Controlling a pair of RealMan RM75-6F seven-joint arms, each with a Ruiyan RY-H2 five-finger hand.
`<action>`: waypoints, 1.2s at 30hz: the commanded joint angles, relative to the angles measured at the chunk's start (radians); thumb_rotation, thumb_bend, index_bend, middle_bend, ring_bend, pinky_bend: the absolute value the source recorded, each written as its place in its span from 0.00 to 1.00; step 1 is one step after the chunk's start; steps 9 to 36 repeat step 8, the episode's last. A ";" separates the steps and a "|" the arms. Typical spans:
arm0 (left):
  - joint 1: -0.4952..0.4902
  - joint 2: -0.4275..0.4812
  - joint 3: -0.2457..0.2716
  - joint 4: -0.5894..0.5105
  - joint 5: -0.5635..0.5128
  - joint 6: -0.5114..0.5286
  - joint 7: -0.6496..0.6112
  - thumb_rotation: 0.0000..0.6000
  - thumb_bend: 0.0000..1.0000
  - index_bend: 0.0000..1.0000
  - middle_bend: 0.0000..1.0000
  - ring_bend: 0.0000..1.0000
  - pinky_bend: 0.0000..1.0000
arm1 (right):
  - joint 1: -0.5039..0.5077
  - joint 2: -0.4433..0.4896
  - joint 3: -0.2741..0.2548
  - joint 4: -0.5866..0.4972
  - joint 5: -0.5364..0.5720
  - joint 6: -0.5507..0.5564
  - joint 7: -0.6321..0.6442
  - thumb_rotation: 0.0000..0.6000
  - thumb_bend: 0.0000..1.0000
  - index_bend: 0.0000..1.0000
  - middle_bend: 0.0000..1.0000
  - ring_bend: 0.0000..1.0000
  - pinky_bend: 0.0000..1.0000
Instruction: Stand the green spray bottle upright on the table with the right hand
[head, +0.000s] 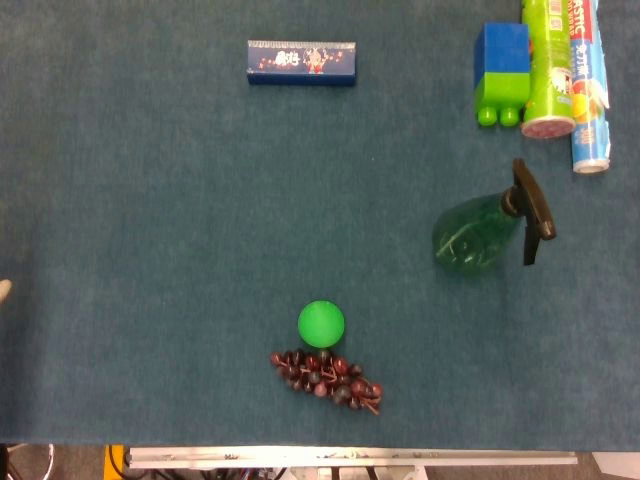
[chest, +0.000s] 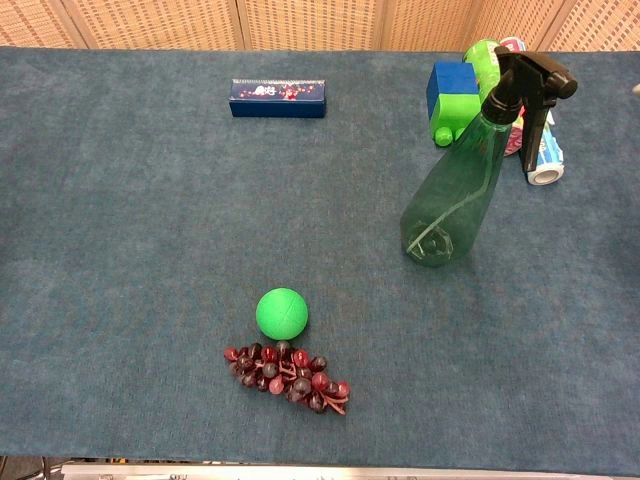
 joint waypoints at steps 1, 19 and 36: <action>0.002 -0.001 -0.002 0.003 0.007 0.007 -0.005 1.00 0.00 0.38 0.30 0.16 0.25 | -0.079 -0.032 0.026 -0.001 0.033 0.068 -0.003 1.00 0.00 0.11 0.12 0.04 0.24; -0.001 -0.006 -0.010 0.010 0.004 0.005 -0.006 1.00 0.00 0.38 0.30 0.16 0.25 | -0.102 -0.021 0.048 0.063 0.026 0.032 0.141 1.00 0.00 0.12 0.13 0.04 0.24; -0.001 -0.006 -0.010 0.010 0.004 0.005 -0.006 1.00 0.00 0.38 0.30 0.16 0.25 | -0.102 -0.021 0.048 0.063 0.026 0.032 0.141 1.00 0.00 0.12 0.13 0.04 0.24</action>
